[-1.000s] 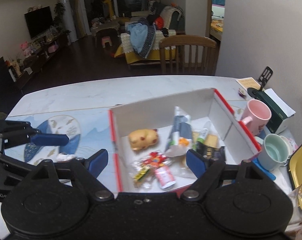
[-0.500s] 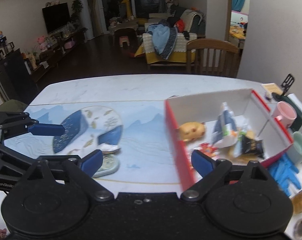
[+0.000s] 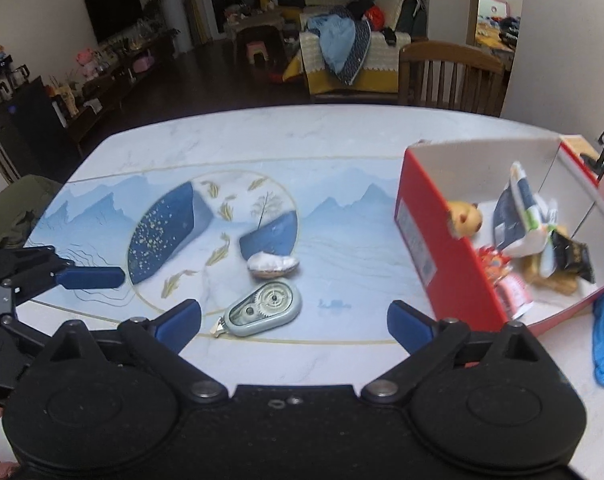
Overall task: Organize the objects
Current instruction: 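Withdraw both tools from the box toward the plush bunny and correction tape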
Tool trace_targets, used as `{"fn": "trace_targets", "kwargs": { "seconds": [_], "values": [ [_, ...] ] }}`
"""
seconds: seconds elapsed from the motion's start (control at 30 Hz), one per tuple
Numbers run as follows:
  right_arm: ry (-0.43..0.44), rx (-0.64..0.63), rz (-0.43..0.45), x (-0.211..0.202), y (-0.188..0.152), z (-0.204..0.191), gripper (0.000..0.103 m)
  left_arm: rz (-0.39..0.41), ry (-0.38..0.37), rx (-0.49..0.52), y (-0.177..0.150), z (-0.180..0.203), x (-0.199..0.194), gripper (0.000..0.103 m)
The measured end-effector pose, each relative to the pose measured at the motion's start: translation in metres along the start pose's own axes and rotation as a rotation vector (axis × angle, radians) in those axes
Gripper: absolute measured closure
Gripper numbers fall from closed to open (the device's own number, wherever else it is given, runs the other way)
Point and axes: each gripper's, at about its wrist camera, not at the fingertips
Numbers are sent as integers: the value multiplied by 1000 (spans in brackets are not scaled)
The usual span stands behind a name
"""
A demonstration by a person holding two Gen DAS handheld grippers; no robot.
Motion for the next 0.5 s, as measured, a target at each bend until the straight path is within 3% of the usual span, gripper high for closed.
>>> {"fn": "trace_targets", "kwargs": {
  "seconds": [0.1,0.33,0.4,0.5],
  "values": [
    [-42,-2,-13,14,-5,-3,3,-7,21,-22,-1,-12,7,21],
    [-45,8,-65,38,-20,-5,4,-18,47,-70,8,-38,28,18],
    [-43,0,-67,43,-22,-8,4,-21,49,-72,14,-40,37,2],
    [-32,-1,-69,51,-22,-13,4,-27,42,-64,22,-42,52,0]
  ]
}}
Point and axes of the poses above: each gripper's, at about its wrist camera, not at the fingertips, and x roughly the way its jaws point, z to its right, y to its top, and after that the axes turned 5 degrees about x, right-handed
